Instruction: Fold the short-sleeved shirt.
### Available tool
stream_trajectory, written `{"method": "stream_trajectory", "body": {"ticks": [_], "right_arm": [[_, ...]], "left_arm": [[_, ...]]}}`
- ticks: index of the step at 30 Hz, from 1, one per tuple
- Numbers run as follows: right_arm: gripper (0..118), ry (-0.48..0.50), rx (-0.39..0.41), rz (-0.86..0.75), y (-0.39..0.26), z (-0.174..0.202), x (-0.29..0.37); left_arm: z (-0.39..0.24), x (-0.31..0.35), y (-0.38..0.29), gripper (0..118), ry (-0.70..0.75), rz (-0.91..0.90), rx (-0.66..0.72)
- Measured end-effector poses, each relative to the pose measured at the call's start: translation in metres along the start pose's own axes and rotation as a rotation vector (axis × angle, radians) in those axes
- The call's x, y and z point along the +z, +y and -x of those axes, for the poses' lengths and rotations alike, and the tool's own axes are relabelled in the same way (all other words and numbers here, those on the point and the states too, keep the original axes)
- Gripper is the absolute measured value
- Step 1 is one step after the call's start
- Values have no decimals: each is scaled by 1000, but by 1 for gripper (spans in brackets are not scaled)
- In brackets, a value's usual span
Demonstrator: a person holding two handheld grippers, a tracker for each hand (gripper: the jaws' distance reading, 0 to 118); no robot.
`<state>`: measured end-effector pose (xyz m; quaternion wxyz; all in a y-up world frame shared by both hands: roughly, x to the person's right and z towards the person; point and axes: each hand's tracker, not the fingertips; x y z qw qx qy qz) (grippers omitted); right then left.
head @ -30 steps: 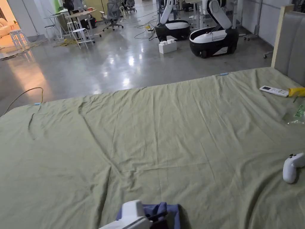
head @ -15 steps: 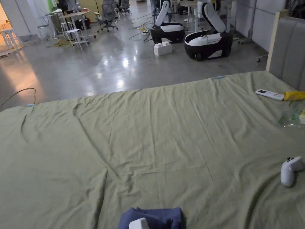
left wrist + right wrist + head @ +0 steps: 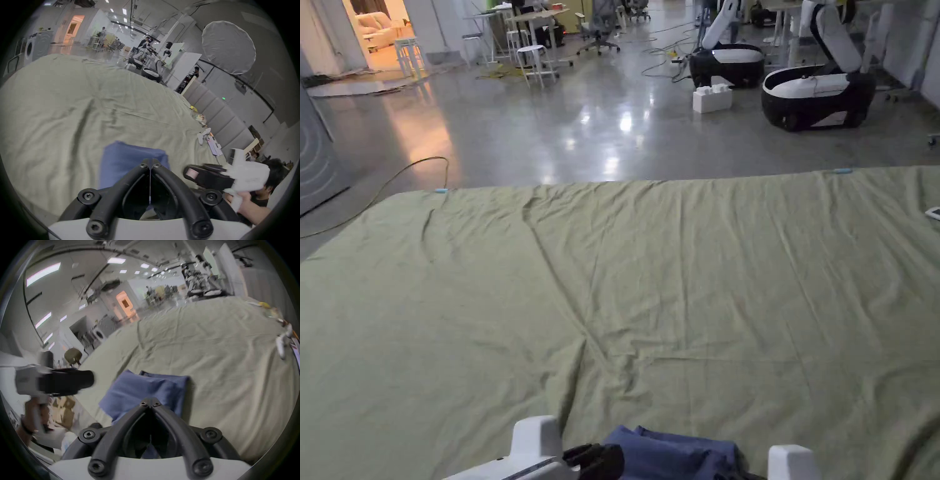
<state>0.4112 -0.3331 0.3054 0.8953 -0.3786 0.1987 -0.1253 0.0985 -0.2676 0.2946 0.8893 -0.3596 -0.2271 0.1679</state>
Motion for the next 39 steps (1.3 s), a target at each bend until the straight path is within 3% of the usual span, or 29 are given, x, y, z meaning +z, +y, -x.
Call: {"method": "stream_trajectory", "body": {"ticks": [2,3,4,5,7,9,10,11,16,18,20,21,23,24,27,30,32,36,39], "right_arm": [[0,-131,82,154,-2,-2,-38],[0,-171,113,214,-8,-5,-53],[0,-134,115,239,-17,-12,-61],[0,-116,113,161,-18,-15,-56],[0,-121,37,208,-6,-14,-49],[0,-120,50,210,-6,-15,-50],[0,-118,64,213,-6,-15,-51],[0,-118,70,212,-6,-15,-50],[0,-98,18,189,-10,-22,-47],[0,-85,-4,185,-11,-24,-46],[0,-70,-14,178,-12,-28,-45],[0,-63,-20,173,-13,-29,-45],[0,-46,-43,160,-14,-34,-42],[0,-18,-73,158,-14,-37,-40],[0,20,-161,150,-10,-39,-26],[0,18,-137,52,-8,-26,3],[0,36,-124,45,-11,-21,18],[0,41,-128,31,-25,-7,36],[0,39,-156,10,-37,8,47]], "left_arm": [[26,8,-3,3,40,9,82],[36,10,-4,10,42,4,116],[47,11,-6,13,35,3,152],[56,10,-8,13,0,12,188],[69,-1,-6,44,-71,42,247],[78,-20,-6,98,-136,77,295],[82,-36,-3,111,-167,102,317],[85,-49,-2,114,-174,136,351],[95,-113,2,113,-306,277,441],[94,-135,0,113,-265,351,414],[87,-150,-8,106,-241,422,395],[81,-149,-7,91,-257,396,377],[64,-144,-2,46,-159,382,290],[62,-142,-2,45,-140,383,254],[68,-130,4,44,-184,357,327],[83,-89,20,44,-264,201,383],[109,-51,43,44,-242,168,385],[184,34,85,44,48,106,359],[240,66,100,44,300,158,349]]}}
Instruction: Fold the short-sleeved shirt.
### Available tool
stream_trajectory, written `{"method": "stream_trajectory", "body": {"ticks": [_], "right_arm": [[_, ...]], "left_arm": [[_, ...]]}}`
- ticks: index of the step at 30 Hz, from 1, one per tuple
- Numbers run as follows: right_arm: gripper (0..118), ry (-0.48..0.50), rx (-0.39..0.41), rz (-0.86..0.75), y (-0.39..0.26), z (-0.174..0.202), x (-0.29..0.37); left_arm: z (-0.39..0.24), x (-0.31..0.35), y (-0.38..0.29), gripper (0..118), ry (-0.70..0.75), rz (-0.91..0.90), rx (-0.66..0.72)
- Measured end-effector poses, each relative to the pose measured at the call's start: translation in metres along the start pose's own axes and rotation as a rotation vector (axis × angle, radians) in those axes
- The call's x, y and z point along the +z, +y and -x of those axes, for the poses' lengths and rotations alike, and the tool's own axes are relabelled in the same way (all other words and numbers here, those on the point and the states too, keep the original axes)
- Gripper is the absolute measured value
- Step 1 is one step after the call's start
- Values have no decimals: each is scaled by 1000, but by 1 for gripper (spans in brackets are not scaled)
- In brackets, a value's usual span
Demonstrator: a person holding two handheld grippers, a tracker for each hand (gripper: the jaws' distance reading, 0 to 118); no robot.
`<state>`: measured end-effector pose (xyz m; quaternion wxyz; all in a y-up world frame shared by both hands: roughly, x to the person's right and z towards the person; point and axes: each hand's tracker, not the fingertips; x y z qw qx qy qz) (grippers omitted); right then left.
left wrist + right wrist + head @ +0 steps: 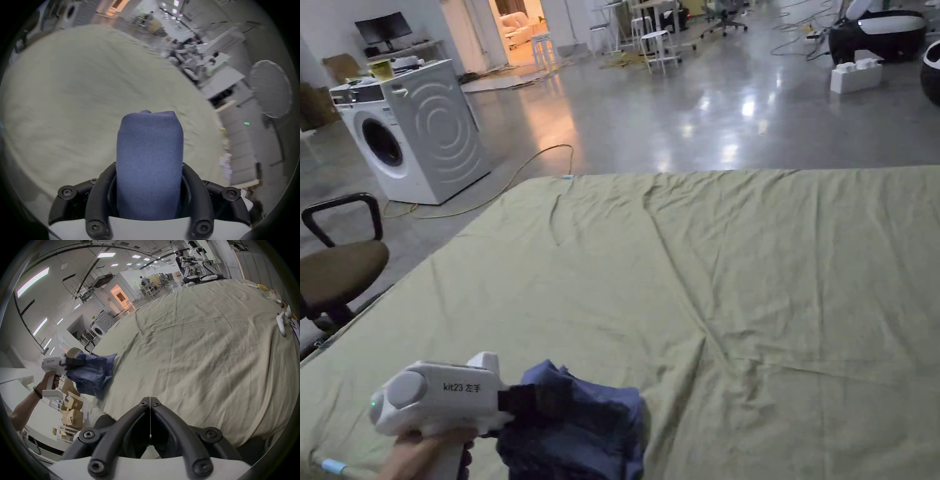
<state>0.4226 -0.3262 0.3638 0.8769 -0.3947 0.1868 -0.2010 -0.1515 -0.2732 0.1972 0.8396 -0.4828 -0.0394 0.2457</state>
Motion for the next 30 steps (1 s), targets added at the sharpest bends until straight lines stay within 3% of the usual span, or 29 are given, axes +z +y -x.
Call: {"method": "stream_trajectory", "body": {"ticks": [2,4,6,9,13,16,19,24,27,30], "right_arm": [[0,32,-56,-4,-5,9,1],[0,48,-40,2,-6,17,1],[0,38,35,16,-3,26,1],[0,32,119,35,3,33,2],[0,-10,182,12,8,31,15],[0,-69,268,-21,7,26,40],[0,-170,387,-93,2,27,81],[0,-252,378,-303,10,29,143],[0,-260,371,-414,20,33,170],[0,-292,430,-511,28,44,191]], "left_arm": [[26,-3,13,44,102,-7,28],[43,-15,22,44,147,-28,57],[45,-34,24,53,202,-59,34],[34,-58,19,81,366,-71,-77],[27,-31,27,83,426,-123,-57],[-9,23,16,83,517,-250,-245],[-65,84,-23,82,368,-330,-457],[-152,163,-119,82,210,-726,-595],[-195,176,-175,82,65,-857,-643],[-229,187,-213,80,-3,-915,-579]]}}
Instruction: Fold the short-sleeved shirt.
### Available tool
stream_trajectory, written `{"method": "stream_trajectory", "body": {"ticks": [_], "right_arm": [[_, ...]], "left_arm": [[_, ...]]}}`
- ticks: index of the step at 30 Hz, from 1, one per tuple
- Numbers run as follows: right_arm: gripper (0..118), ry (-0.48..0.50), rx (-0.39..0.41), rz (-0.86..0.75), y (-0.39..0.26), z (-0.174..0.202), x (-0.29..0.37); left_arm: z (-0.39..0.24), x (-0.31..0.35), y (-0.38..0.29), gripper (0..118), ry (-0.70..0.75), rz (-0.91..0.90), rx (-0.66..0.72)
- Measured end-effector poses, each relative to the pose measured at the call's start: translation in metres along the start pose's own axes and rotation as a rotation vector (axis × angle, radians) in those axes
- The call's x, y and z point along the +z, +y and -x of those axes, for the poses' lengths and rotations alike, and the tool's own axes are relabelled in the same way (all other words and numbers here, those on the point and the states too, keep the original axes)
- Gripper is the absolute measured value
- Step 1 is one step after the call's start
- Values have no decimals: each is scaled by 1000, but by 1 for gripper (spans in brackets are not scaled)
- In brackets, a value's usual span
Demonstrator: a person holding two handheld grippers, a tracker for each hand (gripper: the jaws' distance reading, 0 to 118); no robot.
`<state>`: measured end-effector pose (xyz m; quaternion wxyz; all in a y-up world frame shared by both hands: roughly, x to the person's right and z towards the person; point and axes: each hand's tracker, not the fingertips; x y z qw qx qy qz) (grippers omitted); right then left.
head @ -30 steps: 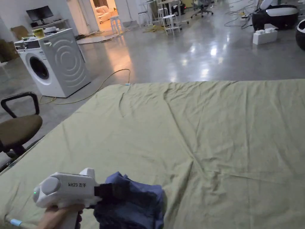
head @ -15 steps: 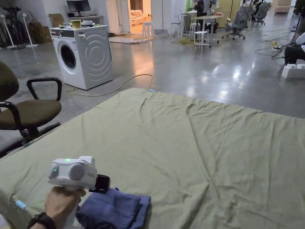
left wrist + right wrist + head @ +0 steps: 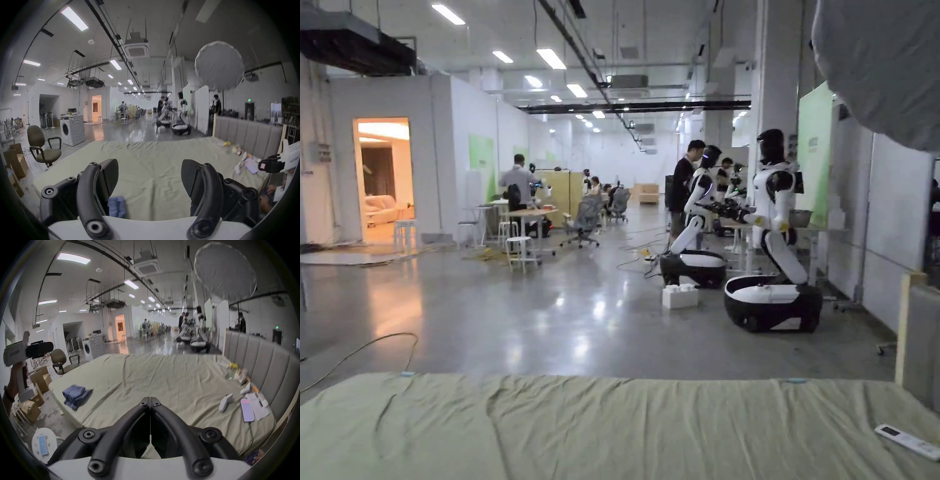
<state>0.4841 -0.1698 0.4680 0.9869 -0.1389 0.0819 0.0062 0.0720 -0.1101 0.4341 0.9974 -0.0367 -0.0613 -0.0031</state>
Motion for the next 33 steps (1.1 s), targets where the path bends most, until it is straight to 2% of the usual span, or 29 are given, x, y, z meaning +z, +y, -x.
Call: {"method": "stream_trajectory", "body": {"ticks": [3,6,7,8,10,11,13,14,17,20,23,24,28,33], "right_arm": [[0,-48,36,-86,14,1,13],[0,-191,198,-202,26,7,26],[0,-171,147,-167,25,5,25],[0,-162,131,-166,26,2,26],[0,-147,100,-175,27,3,28],[0,-139,110,-187,29,5,29],[0,-125,111,-192,31,7,30],[0,-120,120,-199,32,8,31],[0,-129,124,-217,35,9,30],[0,-153,56,-262,35,4,29],[0,-141,-80,-216,33,-3,28],[0,-152,-48,-241,35,-3,30],[0,-170,-10,-227,36,-1,29],[0,-163,-2,-240,40,0,31]], "left_arm": [[-33,17,7,76,17,-29,-84],[-61,32,11,75,39,-67,-234],[-66,34,11,73,45,-76,-262],[-70,34,12,68,47,-70,-277],[-75,33,15,28,64,-73,-280],[-77,32,16,12,86,-78,-270],[-76,32,19,8,81,-76,-231],[-74,32,20,2,40,-68,-196],[-74,34,19,1,29,-68,-189],[-74,31,17,1,34,-55,-189],[-68,28,15,1,26,-45,-151],[-66,27,16,1,30,-46,-142],[-65,26,19,1,33,-49,-137],[-63,28,23,1,23,-59,-120]]}}
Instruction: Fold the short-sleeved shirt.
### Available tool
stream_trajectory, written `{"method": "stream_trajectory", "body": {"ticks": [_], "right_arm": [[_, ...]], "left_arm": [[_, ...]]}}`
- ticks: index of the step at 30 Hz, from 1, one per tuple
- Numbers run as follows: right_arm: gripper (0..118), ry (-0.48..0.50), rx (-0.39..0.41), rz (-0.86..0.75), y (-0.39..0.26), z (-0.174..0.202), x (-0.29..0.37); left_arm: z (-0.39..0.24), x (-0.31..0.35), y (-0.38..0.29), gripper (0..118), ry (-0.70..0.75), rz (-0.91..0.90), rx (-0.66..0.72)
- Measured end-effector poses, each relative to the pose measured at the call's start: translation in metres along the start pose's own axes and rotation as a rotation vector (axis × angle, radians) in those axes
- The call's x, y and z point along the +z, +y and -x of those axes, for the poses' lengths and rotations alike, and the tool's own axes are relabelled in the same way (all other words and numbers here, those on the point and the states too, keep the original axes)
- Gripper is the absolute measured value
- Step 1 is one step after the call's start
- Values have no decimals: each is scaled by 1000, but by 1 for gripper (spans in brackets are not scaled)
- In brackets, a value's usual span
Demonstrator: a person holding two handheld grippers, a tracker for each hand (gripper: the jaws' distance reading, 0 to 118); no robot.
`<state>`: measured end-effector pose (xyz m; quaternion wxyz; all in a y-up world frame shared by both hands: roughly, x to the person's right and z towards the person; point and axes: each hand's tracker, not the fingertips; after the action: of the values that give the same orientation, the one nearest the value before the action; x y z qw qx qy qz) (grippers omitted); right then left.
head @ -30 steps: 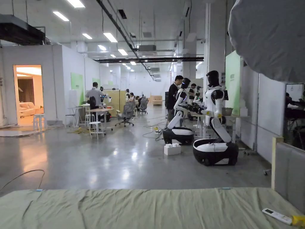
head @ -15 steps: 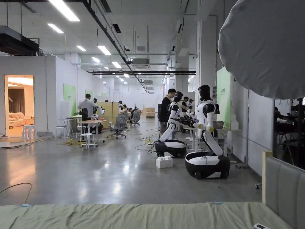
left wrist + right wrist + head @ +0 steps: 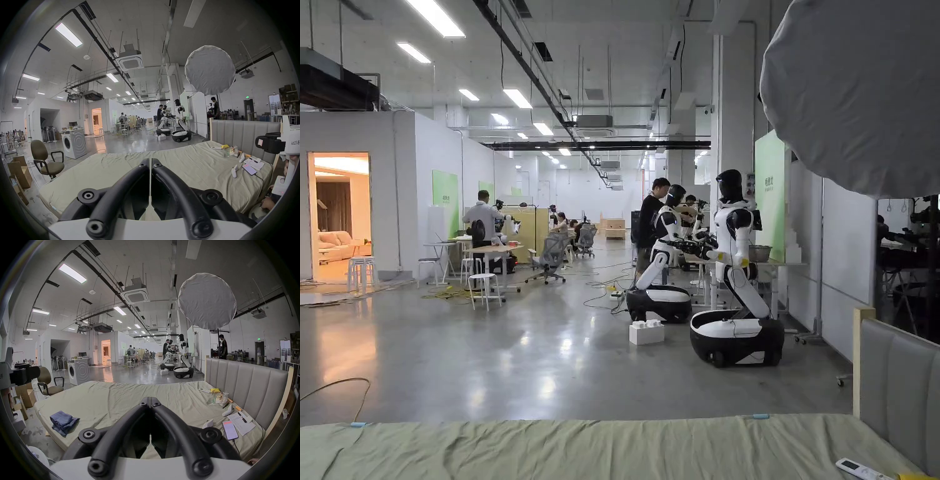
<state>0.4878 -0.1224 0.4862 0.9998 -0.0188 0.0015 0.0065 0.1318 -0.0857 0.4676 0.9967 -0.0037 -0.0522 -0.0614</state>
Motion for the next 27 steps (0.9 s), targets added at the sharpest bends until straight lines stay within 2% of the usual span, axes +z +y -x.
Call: {"method": "stream_trajectory", "body": {"ticks": [10,13,14,17,18,20,21,23,26,27], "right_arm": [[1,20,14,9,3,6,-1],[9,32,28,13,5,8,-1],[15,31,27,17,5,8,-1],[66,29,15,19,6,6,0],[80,31,1,28,6,4,-1],[96,33,-17,14,7,3,1],[102,45,-17,0,8,1,1],[104,64,-49,17,7,-1,0],[112,57,-46,6,7,-1,1],[113,52,-36,-3,7,0,2]], "left_arm": [[3,1,3,2,3,-9,14],[4,2,4,5,-14,-4,-5],[4,1,4,9,-12,-1,-8],[4,1,5,33,-15,10,-3],[4,1,5,50,-18,11,0],[3,0,5,77,-15,12,7],[3,0,4,86,-13,13,12],[3,0,4,89,-5,7,19],[3,1,6,115,-2,-10,25],[3,3,7,118,-2,-19,28]]}}
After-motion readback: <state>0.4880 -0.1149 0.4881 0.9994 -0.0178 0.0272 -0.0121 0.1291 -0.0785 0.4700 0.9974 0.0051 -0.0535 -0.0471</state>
